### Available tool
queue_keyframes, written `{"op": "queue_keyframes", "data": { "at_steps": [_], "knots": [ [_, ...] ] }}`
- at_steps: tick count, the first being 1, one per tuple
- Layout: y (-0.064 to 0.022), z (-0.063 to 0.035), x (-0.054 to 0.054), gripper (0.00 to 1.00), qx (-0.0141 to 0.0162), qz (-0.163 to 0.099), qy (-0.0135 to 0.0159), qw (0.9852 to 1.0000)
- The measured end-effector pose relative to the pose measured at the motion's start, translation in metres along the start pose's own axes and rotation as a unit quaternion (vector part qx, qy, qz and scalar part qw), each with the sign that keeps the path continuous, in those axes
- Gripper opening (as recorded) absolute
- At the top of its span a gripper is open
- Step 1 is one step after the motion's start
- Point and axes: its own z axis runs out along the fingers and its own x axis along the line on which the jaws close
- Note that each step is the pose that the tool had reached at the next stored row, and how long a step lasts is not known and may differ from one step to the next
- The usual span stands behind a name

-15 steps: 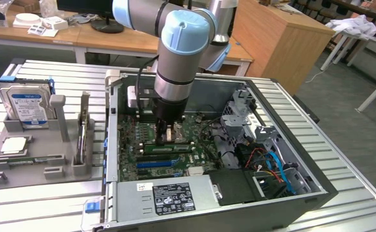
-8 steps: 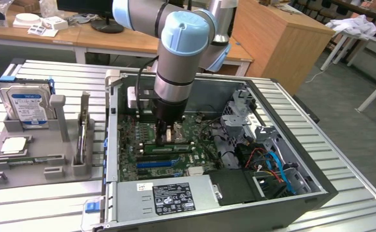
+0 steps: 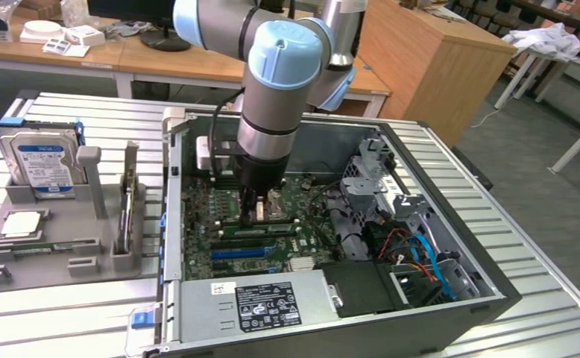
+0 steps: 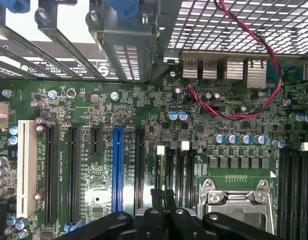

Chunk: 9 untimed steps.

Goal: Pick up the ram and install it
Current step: 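Press down the ram until it locks into place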

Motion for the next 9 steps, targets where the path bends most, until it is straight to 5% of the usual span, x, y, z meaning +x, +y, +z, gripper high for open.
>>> {"op": "queue_keyframes", "data": {
  "at_steps": [9],
  "knots": [
    [-0.0001, -0.0023, -0.0002, 0.11, 0.0003, 0.0, -0.0004, 1.0]
  ]
}}
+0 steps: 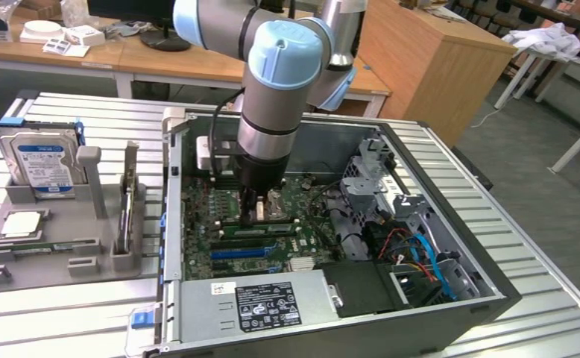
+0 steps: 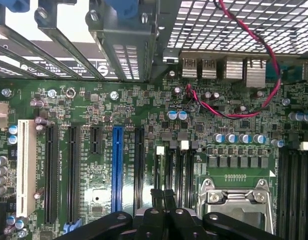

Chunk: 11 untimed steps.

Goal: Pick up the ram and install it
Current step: 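Press down the ram until it locks into place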

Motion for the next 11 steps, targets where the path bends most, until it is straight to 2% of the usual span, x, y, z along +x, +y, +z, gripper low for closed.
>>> {"op": "queue_keyframes", "data": {
  "at_steps": [5, 11],
  "knots": [
    [0.0002, -0.0108, 0.0, 0.11, -0.0002, 0.0, 0.0003, 1.0],
    [0.0002, -0.0307, -0.001, 0.11, -0.0002, 0.0, 0.0003, 1.0]
  ]
}}
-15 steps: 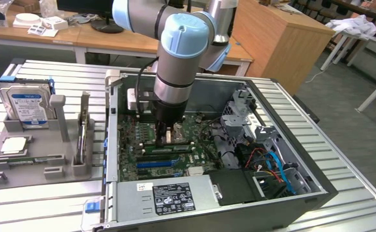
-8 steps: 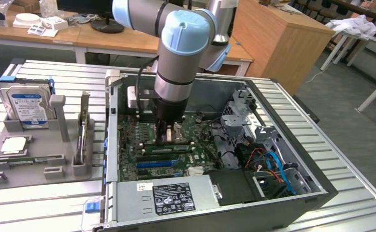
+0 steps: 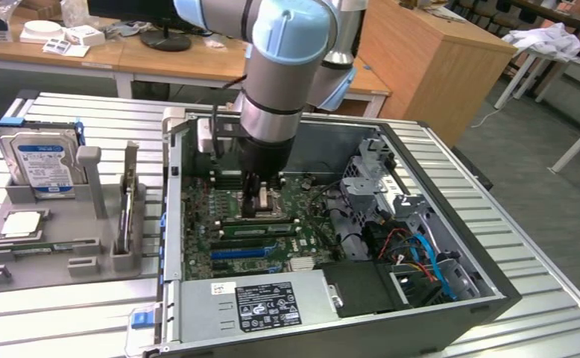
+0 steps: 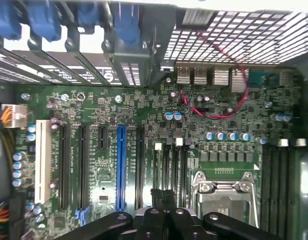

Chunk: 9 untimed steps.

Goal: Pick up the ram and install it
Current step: 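Press down the ram until it locks into place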

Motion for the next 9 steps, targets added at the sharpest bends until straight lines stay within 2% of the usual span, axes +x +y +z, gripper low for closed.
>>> {"op": "queue_keyframes", "data": {
  "at_steps": [9],
  "knots": [
    [0.0002, -0.0308, -0.001, 0.11, 0.0, 0.0, 0.0, 1.0]
  ]
}}
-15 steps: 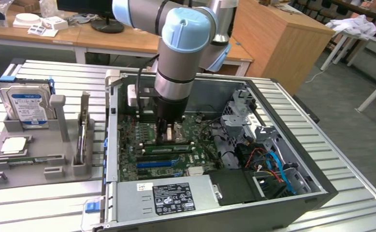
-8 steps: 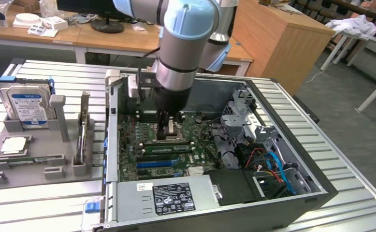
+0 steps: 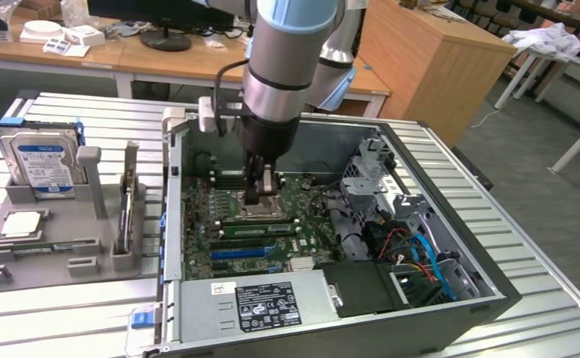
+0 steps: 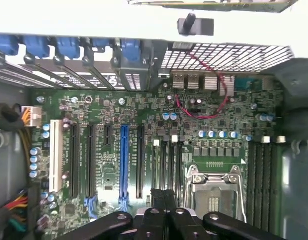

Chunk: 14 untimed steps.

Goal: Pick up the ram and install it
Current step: 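Press down the ram until it locks into place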

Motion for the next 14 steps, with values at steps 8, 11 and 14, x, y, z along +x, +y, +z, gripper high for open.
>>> {"op": "queue_keyframes", "data": {
  "at_steps": [8, 11, 14],
  "knots": [
    [0.0001, -0.0247, -0.001, 0.11, 0.0, 0.0, 0.0, 1.0],
    [0.0002, -0.0334, -0.002, 0.11, 0.0, 0.0, 0.0, 1.0],
    [0.0002, -0.0412, -0.002, 0.11, 0.0, 0.0, 0.0, 1.0]
  ]
}}
